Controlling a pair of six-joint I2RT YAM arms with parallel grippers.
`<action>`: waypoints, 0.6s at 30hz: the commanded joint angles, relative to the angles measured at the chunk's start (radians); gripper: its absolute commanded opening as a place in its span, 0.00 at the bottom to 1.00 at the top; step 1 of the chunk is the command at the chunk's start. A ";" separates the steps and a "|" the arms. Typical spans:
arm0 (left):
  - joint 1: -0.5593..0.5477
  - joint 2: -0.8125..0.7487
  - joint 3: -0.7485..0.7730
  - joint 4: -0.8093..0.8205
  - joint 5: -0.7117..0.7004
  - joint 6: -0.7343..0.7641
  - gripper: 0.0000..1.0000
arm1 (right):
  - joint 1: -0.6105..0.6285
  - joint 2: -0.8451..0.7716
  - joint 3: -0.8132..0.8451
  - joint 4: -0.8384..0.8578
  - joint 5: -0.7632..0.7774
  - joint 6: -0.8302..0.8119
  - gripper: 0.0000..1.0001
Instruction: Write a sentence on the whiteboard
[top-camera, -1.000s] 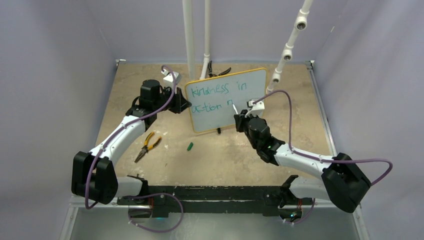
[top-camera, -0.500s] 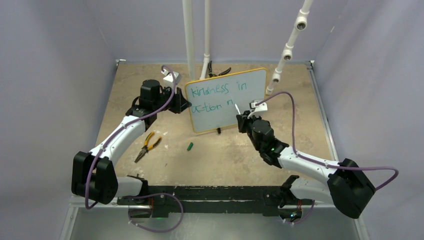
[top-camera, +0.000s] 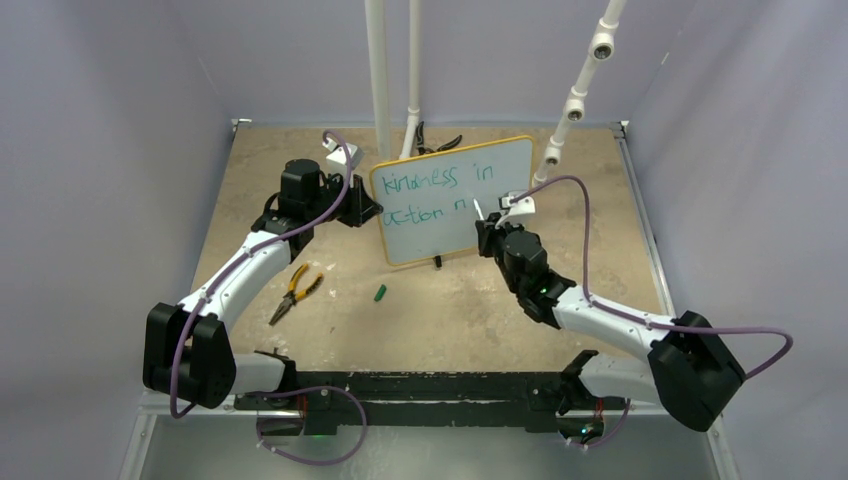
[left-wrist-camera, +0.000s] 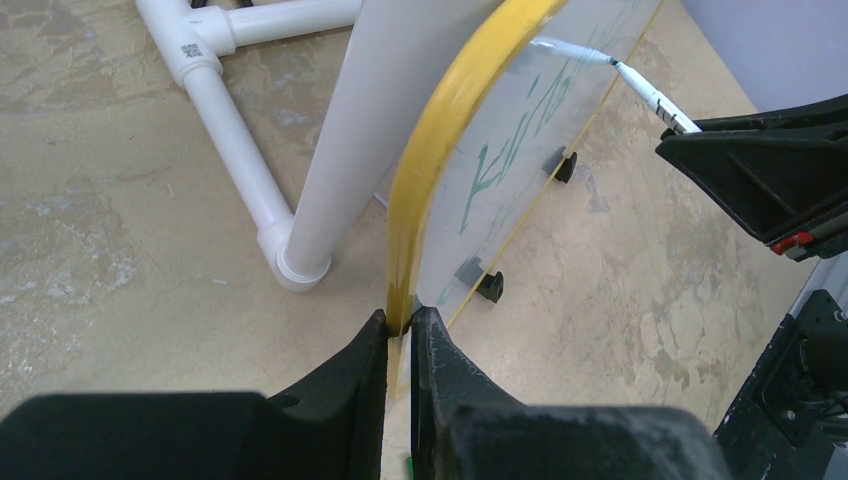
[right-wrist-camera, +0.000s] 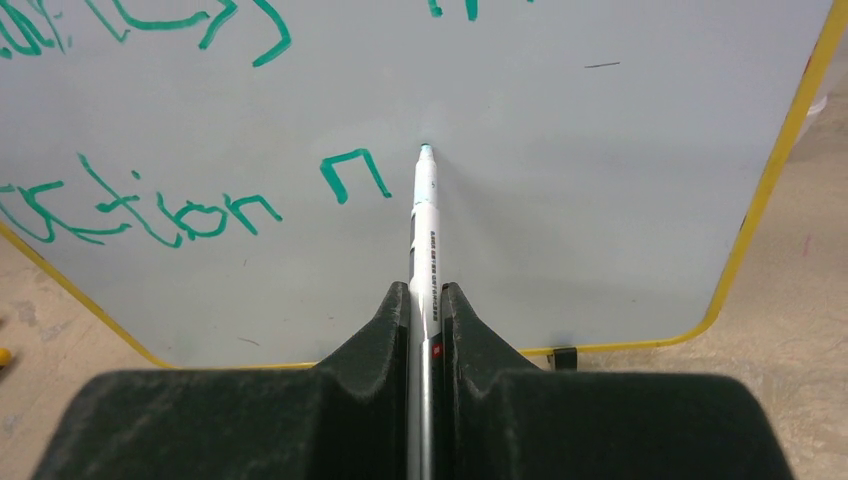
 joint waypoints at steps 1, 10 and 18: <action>0.006 -0.003 -0.003 0.022 -0.063 -0.007 0.00 | -0.008 0.020 0.053 0.066 0.010 -0.045 0.00; 0.006 0.001 -0.001 0.024 -0.063 -0.007 0.00 | -0.008 0.047 0.051 0.081 -0.037 -0.074 0.00; 0.006 0.001 -0.003 0.022 -0.063 -0.008 0.00 | -0.005 0.029 -0.015 0.064 -0.077 -0.025 0.00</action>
